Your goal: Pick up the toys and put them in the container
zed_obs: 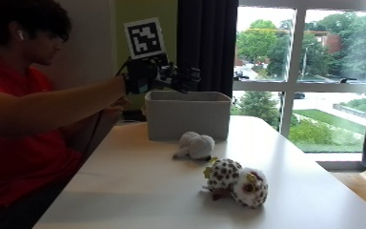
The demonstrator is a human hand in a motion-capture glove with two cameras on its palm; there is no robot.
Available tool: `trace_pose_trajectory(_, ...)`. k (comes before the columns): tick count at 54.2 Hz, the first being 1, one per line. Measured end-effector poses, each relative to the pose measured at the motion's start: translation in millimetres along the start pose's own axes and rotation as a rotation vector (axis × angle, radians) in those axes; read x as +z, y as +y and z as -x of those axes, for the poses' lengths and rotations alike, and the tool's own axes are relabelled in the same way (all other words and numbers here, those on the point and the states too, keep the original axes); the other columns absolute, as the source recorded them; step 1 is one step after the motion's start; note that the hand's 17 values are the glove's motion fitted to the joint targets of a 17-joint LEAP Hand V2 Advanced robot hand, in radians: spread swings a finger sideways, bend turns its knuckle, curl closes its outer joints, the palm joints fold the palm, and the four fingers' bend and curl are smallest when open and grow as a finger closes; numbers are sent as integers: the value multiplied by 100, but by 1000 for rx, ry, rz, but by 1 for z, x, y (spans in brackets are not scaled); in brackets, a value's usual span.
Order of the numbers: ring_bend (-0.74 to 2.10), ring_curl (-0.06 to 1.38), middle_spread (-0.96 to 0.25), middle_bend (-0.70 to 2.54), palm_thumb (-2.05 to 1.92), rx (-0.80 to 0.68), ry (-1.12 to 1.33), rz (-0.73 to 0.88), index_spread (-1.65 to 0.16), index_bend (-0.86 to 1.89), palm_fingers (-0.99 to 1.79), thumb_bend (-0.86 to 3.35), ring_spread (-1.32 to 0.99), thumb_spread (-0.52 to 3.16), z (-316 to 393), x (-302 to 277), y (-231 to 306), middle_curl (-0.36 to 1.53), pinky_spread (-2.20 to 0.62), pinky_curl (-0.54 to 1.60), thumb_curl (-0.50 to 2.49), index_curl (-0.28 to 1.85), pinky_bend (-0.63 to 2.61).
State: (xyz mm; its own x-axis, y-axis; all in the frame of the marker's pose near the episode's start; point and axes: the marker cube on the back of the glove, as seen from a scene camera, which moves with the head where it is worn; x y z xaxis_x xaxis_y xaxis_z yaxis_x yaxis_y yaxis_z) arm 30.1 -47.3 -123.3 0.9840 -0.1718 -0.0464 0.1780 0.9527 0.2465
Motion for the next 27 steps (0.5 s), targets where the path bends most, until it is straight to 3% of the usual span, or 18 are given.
trace_pose_trajectory(27,34,28,-16,17,1,-74,0,14,-46,29,10,-2,-12,124,7,9,11,29,0,32,35,50,103)
